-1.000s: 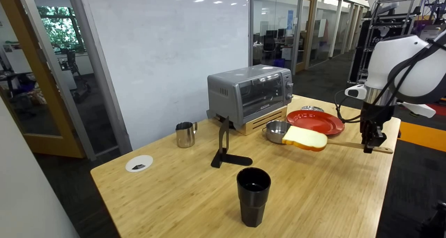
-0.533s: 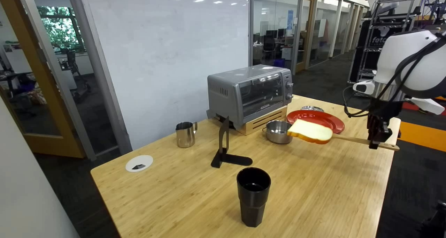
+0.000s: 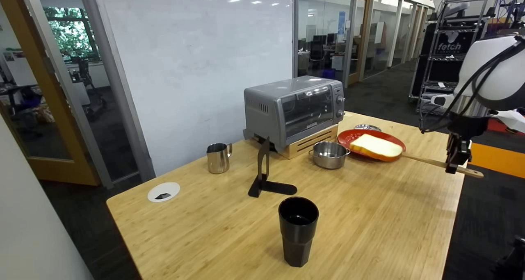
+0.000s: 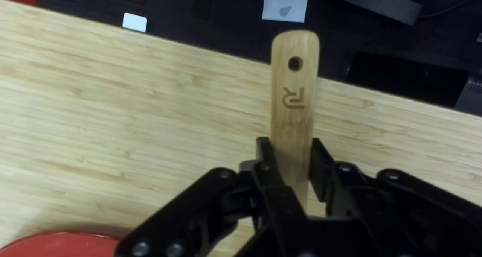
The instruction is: Use the spatula from the red plate to pick up the slice of bread and place it on the red plate
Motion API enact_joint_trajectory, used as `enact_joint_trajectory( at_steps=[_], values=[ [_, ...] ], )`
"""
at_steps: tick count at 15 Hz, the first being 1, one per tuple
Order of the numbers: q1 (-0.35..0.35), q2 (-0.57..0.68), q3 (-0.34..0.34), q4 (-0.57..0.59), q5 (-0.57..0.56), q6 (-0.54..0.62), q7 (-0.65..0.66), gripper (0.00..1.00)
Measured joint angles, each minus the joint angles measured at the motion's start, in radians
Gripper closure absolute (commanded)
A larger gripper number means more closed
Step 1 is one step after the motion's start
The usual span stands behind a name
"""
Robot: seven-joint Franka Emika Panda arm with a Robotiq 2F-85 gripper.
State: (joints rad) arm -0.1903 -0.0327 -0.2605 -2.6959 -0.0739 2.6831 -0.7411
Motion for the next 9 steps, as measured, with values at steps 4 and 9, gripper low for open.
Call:
enact_joint_trajectory(
  at_steps=[4,9],
  values=[
    [-0.024,0.000,-0.025,-0.001,0.028,0.000,0.007,0.93],
    [-0.041,0.000,-0.045,-0.001,0.069,0.000,0.024,0.93]
  ],
)
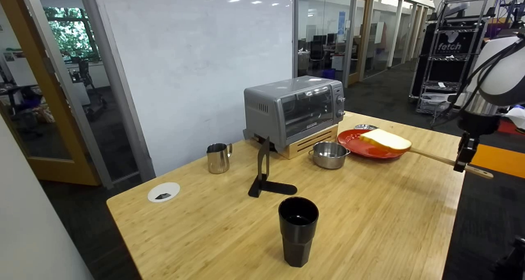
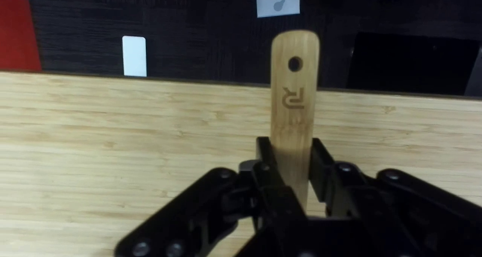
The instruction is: Use the spatula from the red plate to pick up the slice of bread and place it on the red plate
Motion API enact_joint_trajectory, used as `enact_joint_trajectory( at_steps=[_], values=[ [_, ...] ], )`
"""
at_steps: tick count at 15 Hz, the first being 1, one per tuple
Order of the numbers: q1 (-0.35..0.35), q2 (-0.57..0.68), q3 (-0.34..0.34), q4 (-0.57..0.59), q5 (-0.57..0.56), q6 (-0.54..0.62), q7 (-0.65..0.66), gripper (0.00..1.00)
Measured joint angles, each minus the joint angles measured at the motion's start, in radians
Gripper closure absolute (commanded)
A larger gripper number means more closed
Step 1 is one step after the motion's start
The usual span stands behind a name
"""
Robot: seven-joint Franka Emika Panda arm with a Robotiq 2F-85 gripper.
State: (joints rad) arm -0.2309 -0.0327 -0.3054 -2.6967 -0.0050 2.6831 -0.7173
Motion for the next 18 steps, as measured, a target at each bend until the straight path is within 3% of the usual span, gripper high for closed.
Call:
enact_joint_trajectory(
  at_steps=[10,18],
  values=[
    [-0.020,0.009,-0.029,0.002,0.118,0.000,0.014,0.93],
    [-0.025,0.092,-0.019,0.061,0.191,-0.002,0.036,0.93]
  ],
)
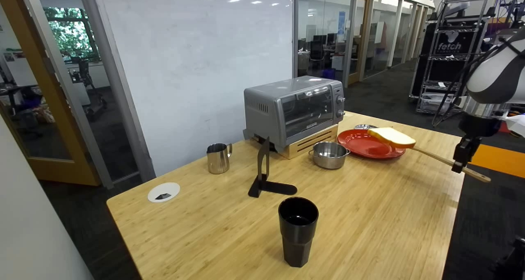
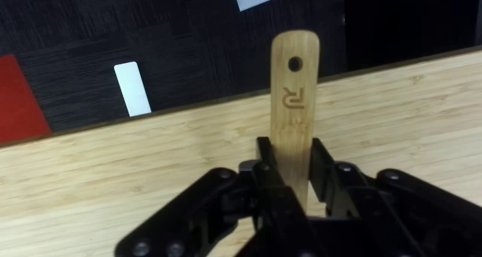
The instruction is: Use the spatula from the red plate to pick up the slice of bread and place it on the red plate
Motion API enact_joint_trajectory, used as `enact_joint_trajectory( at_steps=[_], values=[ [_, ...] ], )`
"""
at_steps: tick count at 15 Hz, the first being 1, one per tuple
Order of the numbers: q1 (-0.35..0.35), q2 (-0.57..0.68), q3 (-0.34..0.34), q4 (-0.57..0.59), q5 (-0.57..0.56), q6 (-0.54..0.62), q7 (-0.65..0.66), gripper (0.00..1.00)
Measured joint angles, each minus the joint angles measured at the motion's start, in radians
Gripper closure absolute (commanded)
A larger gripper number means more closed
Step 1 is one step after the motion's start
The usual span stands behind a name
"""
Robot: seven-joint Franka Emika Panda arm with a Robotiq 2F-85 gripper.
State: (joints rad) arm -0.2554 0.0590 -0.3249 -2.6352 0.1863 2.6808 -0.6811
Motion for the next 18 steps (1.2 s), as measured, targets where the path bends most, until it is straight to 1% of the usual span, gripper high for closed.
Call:
enact_joint_trajectory(
  at_steps=[4,10,18],
  values=[
    [0.000,0.060,0.026,0.082,0.008,-0.027,0.038,0.93],
    [-0.003,0.163,0.062,0.218,0.008,-0.168,0.120,0.93],
    [-0.033,0.227,0.079,0.311,0.006,-0.299,0.194,0.93]
  ],
)
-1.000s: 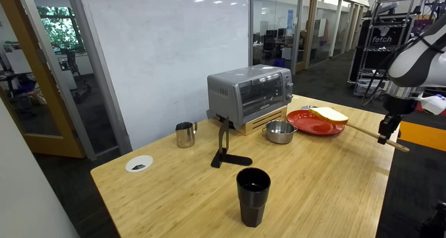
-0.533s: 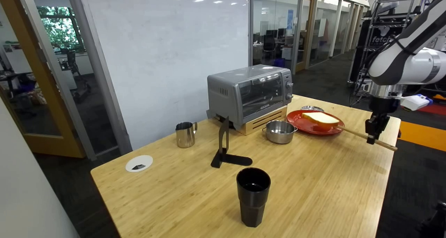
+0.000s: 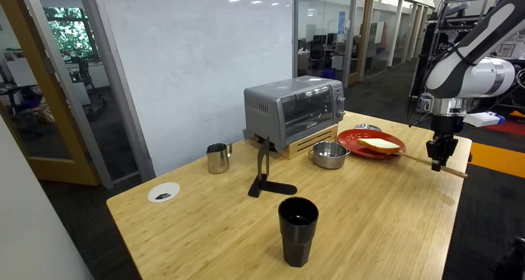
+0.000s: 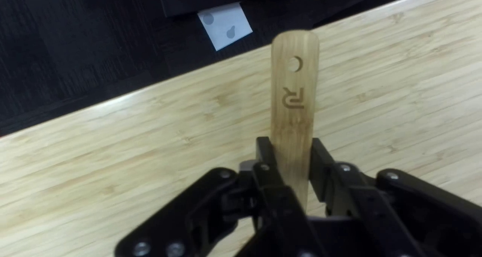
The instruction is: Use the spatula from the red plate to pick up the slice of bread and place it on the red plate
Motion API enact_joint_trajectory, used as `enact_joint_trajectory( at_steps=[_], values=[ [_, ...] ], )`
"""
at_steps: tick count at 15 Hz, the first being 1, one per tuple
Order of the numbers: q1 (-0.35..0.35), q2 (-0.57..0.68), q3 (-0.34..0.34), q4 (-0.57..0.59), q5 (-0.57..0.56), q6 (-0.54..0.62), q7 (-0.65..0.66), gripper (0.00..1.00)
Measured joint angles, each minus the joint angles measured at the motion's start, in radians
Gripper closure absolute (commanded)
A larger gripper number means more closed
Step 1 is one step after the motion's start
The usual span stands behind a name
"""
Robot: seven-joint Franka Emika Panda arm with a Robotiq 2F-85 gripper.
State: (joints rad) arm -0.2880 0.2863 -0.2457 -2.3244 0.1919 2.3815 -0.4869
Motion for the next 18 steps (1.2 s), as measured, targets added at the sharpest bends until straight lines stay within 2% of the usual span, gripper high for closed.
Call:
enact_joint_trajectory(
  at_steps=[13,18],
  values=[
    [-0.002,0.011,0.043,0.143,-0.026,-0.240,0.044,0.93],
    [-0.005,0.018,0.040,0.162,-0.043,-0.295,0.045,0.93]
  ],
)
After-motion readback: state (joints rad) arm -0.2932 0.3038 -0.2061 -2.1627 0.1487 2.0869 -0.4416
